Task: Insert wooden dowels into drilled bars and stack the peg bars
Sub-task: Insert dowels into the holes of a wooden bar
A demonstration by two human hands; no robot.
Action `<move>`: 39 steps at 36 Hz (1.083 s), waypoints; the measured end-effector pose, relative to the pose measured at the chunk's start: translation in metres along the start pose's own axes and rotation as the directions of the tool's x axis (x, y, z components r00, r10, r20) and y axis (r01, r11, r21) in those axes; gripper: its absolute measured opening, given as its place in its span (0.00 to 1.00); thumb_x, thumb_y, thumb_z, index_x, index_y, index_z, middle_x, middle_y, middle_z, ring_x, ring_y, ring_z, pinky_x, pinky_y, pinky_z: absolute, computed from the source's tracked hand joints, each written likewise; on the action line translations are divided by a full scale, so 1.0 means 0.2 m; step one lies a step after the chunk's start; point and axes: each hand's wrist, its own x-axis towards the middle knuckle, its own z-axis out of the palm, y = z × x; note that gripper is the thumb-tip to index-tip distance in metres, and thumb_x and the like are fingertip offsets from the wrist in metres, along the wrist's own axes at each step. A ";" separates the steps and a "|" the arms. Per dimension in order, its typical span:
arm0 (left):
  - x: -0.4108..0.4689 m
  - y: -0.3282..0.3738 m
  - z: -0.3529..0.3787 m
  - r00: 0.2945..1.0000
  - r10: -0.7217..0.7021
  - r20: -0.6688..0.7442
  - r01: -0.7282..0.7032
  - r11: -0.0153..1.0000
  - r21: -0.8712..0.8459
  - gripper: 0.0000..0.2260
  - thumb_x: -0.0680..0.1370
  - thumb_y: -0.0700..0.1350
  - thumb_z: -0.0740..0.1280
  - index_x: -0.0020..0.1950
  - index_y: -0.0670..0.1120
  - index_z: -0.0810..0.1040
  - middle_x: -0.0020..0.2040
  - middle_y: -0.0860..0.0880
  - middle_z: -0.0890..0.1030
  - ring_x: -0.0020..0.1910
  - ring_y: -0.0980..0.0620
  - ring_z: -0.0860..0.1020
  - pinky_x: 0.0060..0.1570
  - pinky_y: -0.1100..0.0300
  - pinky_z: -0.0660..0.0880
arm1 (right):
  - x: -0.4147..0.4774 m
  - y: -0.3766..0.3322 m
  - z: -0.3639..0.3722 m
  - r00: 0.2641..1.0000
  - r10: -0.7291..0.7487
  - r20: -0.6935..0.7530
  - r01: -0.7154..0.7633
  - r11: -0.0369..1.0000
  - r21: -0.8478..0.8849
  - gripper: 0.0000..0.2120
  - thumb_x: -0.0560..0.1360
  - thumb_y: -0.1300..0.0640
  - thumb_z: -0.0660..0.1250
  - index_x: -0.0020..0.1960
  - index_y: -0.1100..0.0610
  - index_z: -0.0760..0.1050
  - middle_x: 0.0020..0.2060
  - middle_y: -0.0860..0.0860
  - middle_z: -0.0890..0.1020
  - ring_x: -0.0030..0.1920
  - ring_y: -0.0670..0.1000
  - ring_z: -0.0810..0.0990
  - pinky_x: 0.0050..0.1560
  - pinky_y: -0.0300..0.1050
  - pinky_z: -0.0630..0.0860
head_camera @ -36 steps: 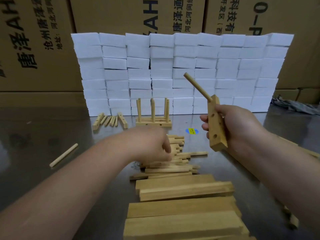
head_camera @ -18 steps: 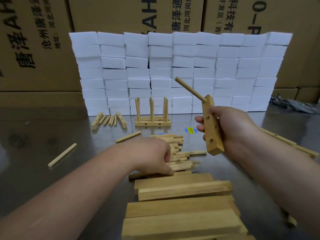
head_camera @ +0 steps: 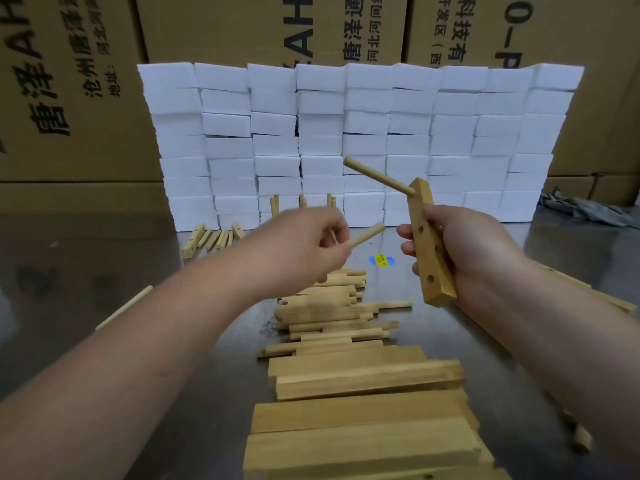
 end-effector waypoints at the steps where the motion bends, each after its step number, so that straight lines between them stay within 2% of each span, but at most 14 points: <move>1: 0.00 0.02 -0.01 0.998 0.019 -0.053 -0.021 0.999 -0.036 0.05 0.76 0.52 0.63 0.41 0.58 0.73 0.37 0.62 0.78 0.31 0.61 0.77 0.31 0.64 0.73 | 0.00 0.00 0.00 1.000 -0.006 0.007 0.006 1.000 -0.014 0.08 0.78 0.57 0.59 0.46 0.59 0.75 0.26 0.49 0.81 0.23 0.46 0.76 0.25 0.38 0.72; 4: -0.02 0.06 -0.01 0.983 0.070 -0.171 -0.084 0.994 -0.073 0.05 0.76 0.52 0.64 0.40 0.59 0.75 0.36 0.65 0.75 0.29 0.62 0.71 0.26 0.69 0.66 | -0.01 0.01 0.02 0.999 -0.022 0.036 0.024 0.998 -0.064 0.10 0.78 0.56 0.59 0.45 0.59 0.77 0.27 0.48 0.82 0.24 0.45 0.77 0.31 0.42 0.73; 9: -0.03 0.08 0.02 0.971 0.088 -0.224 -0.087 0.996 0.015 0.06 0.75 0.54 0.64 0.38 0.62 0.74 0.33 0.58 0.76 0.35 0.65 0.71 0.31 0.62 0.64 | -0.03 0.02 0.03 0.996 -0.072 0.050 0.077 0.993 -0.090 0.10 0.77 0.55 0.60 0.42 0.55 0.77 0.27 0.49 0.82 0.24 0.44 0.77 0.36 0.45 0.72; 14: -0.04 0.08 0.01 0.969 0.117 -0.218 -0.114 0.993 0.025 0.05 0.76 0.53 0.64 0.40 0.63 0.75 0.33 0.58 0.77 0.36 0.61 0.72 0.34 0.61 0.66 | -0.05 0.01 0.04 0.992 -0.122 0.044 0.126 0.987 -0.097 0.11 0.77 0.57 0.60 0.37 0.54 0.76 0.24 0.47 0.80 0.23 0.44 0.76 0.36 0.45 0.71; 17: -0.04 0.07 0.02 0.965 0.133 -0.225 -0.135 0.991 0.006 0.05 0.76 0.52 0.64 0.43 0.59 0.80 0.32 0.57 0.77 0.37 0.59 0.73 0.33 0.61 0.67 | -0.05 0.00 0.04 0.986 -0.158 0.058 0.163 0.982 -0.099 0.10 0.77 0.56 0.59 0.40 0.52 0.76 0.27 0.45 0.81 0.24 0.43 0.76 0.35 0.45 0.70; 20: -0.04 0.08 0.02 0.951 0.176 -0.254 -0.178 0.984 0.015 0.05 0.76 0.50 0.65 0.45 0.56 0.81 0.35 0.55 0.79 0.38 0.58 0.74 0.37 0.58 0.71 | -0.05 0.00 0.04 0.982 -0.178 0.066 0.185 0.977 -0.109 0.09 0.76 0.56 0.59 0.41 0.50 0.77 0.30 0.46 0.81 0.25 0.43 0.76 0.35 0.44 0.70; 22: -0.04 0.08 0.02 0.941 0.218 -0.258 -0.210 0.976 0.057 0.05 0.75 0.50 0.65 0.46 0.54 0.81 0.37 0.53 0.79 0.39 0.58 0.74 0.40 0.56 0.73 | -0.06 0.00 0.04 0.978 -0.192 0.077 0.201 0.971 -0.130 0.10 0.76 0.56 0.59 0.40 0.49 0.77 0.30 0.45 0.81 0.26 0.44 0.76 0.36 0.45 0.70; 27: -0.04 0.10 0.01 0.919 0.288 -0.268 -0.248 0.953 0.173 0.06 0.75 0.49 0.66 0.45 0.50 0.82 0.37 0.51 0.78 0.38 0.55 0.73 0.40 0.54 0.71 | -0.09 0.01 0.06 0.970 -0.217 0.106 0.233 0.957 -0.174 0.09 0.77 0.56 0.59 0.42 0.48 0.76 0.33 0.48 0.80 0.24 0.41 0.75 0.34 0.43 0.70; 33: -0.06 0.10 0.03 0.945 0.187 -0.268 -0.187 0.982 0.025 0.10 0.76 0.52 0.63 0.43 0.50 0.82 0.33 0.48 0.78 0.37 0.54 0.72 0.37 0.54 0.72 | -0.10 0.01 0.06 0.957 -0.273 0.094 0.286 0.944 -0.168 0.08 0.78 0.56 0.60 0.53 0.49 0.75 0.33 0.46 0.80 0.28 0.42 0.76 0.35 0.43 0.70; 35: -0.06 0.11 0.03 0.957 0.120 -0.262 -0.129 0.992 -0.015 0.11 0.76 0.55 0.62 0.40 0.53 0.82 0.31 0.49 0.77 0.34 0.55 0.72 0.34 0.56 0.71 | -0.11 0.01 0.06 0.958 -0.270 0.096 0.282 0.946 -0.157 0.08 0.78 0.56 0.60 0.54 0.49 0.75 0.32 0.45 0.80 0.27 0.42 0.76 0.32 0.41 0.70; 37: -0.05 0.11 0.02 0.962 0.082 -0.260 -0.086 0.996 -0.002 0.16 0.75 0.57 0.59 0.37 0.50 0.80 0.29 0.48 0.75 0.31 0.54 0.71 0.32 0.57 0.69 | -0.11 0.01 0.06 0.961 -0.257 0.099 0.269 0.953 -0.137 0.07 0.78 0.55 0.60 0.53 0.49 0.76 0.32 0.45 0.80 0.27 0.42 0.76 0.32 0.40 0.70; 39: -0.05 0.11 0.01 0.961 0.075 -0.264 -0.072 0.997 0.020 0.18 0.74 0.60 0.57 0.37 0.50 0.80 0.29 0.49 0.75 0.32 0.54 0.72 0.33 0.56 0.70 | -0.11 0.01 0.07 0.966 -0.239 0.097 0.249 0.961 -0.117 0.06 0.78 0.55 0.61 0.50 0.48 0.76 0.31 0.46 0.81 0.27 0.42 0.77 0.33 0.41 0.69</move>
